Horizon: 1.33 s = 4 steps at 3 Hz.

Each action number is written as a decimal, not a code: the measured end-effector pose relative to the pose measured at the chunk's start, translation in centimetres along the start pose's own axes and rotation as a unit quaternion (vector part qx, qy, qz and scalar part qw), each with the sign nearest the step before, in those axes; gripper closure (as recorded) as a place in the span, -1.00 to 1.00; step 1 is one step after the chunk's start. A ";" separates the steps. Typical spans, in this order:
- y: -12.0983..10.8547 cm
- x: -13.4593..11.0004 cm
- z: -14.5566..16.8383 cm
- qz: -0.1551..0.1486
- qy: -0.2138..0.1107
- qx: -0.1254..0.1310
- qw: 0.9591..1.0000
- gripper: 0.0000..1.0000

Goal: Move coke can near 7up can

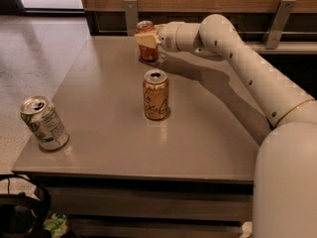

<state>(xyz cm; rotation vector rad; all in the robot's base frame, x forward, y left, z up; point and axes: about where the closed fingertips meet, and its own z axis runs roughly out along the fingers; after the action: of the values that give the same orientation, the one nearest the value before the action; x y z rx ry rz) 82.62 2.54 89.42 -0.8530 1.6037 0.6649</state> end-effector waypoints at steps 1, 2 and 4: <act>1.0 -2.0 -2.2 -0.010 0.007 0.006 1.000 1.00; 2.9 -5.7 -5.5 -0.030 0.005 0.021 0.999 1.00; 7.7 -10.6 -9.5 -0.055 -0.034 0.014 0.998 1.00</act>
Offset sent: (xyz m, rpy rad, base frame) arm -0.0913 -0.0361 0.1223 -0.0788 -0.1018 -0.0705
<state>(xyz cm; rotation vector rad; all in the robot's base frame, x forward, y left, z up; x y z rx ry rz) 71.89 1.25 101.45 -0.8829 1.4901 0.5857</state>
